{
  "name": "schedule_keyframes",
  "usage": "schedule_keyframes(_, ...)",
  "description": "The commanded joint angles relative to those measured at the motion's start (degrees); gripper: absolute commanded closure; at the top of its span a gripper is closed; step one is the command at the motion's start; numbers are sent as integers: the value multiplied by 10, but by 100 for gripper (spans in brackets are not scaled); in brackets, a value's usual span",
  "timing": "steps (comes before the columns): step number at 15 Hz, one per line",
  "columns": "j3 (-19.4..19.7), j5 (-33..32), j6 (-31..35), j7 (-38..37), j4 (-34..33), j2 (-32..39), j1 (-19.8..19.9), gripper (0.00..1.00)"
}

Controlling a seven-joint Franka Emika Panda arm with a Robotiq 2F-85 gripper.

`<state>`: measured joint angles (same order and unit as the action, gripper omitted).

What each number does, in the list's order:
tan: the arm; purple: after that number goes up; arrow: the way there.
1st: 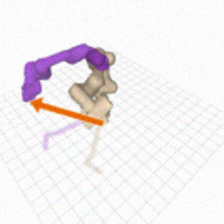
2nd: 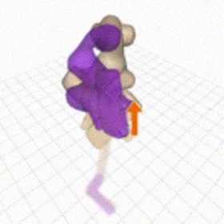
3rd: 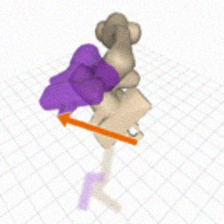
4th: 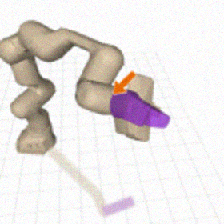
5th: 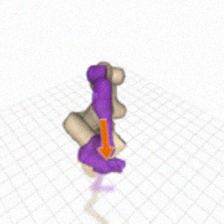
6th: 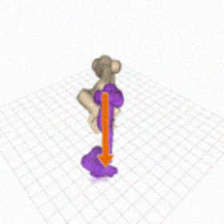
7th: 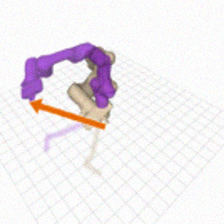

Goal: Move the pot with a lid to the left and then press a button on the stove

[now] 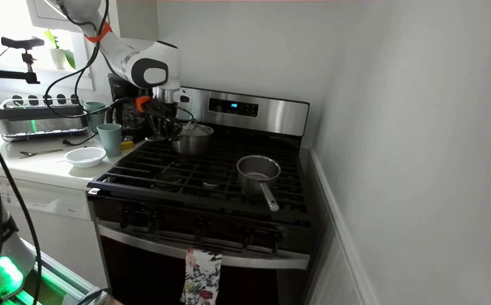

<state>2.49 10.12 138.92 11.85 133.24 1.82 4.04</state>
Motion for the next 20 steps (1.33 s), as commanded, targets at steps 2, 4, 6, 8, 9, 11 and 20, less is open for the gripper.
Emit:
schedule_keyframes(2, -9, 31, -20, 56, -4, -7, -9, 92)
schedule_keyframes(4, -12, 29, -20, 73, -3, -8, -12, 92)
schedule_keyframes(6, -14, 27, -21, 91, -2, -7, -13, 92)
schedule_keyframes(8, -16, 21, -23, 99, -3, -3, -14, 92)
schedule_keyframes(9, -15, 12, -26, 96, -3, -1, -13, 92)
schedule_keyframes(11, -13, 1, -29, 90, -4, 4, -12, 92)
schedule_keyframes(20, -8, -21, -41, 71, -10, 13, -9, 44)
